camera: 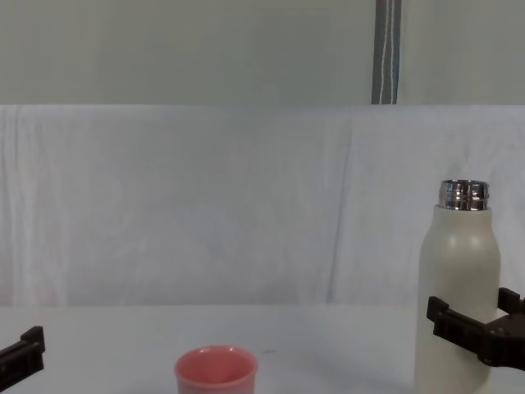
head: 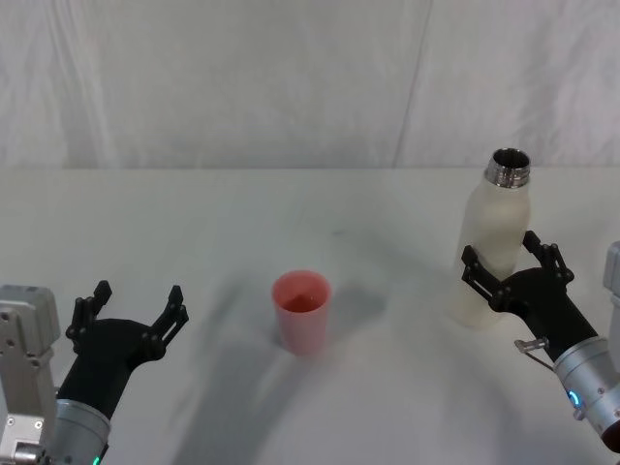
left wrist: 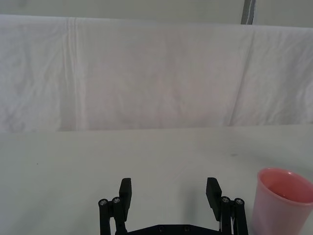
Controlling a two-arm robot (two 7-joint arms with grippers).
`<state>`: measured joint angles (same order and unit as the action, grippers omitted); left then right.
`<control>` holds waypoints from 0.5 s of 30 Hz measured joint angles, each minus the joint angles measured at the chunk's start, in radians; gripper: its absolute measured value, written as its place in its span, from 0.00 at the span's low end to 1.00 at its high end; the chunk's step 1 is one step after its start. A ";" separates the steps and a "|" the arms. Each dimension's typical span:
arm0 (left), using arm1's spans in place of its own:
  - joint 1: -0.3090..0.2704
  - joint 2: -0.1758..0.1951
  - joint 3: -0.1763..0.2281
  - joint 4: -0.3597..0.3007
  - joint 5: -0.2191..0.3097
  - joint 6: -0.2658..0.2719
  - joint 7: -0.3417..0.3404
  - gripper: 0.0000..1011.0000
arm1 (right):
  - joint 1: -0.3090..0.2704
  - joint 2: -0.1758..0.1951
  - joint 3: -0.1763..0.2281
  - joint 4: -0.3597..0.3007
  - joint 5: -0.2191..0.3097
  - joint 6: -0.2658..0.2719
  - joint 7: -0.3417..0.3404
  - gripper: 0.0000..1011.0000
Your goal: Grasp the thermos with one hand and pour water into the cup lid.
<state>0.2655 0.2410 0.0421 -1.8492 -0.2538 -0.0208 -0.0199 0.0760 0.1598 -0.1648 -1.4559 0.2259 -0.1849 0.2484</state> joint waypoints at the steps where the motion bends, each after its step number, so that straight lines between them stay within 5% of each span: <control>1: 0.000 0.000 0.000 0.000 0.000 0.000 0.000 0.99 | 0.001 0.000 0.000 0.002 0.000 0.000 0.000 0.99; 15: 0.000 0.000 0.000 0.000 0.000 0.000 0.000 0.99 | 0.033 -0.005 -0.008 0.043 0.001 -0.003 0.003 0.99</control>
<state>0.2655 0.2410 0.0422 -1.8492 -0.2538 -0.0207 -0.0199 0.1085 0.1549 -0.1728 -1.4128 0.2264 -0.1878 0.2511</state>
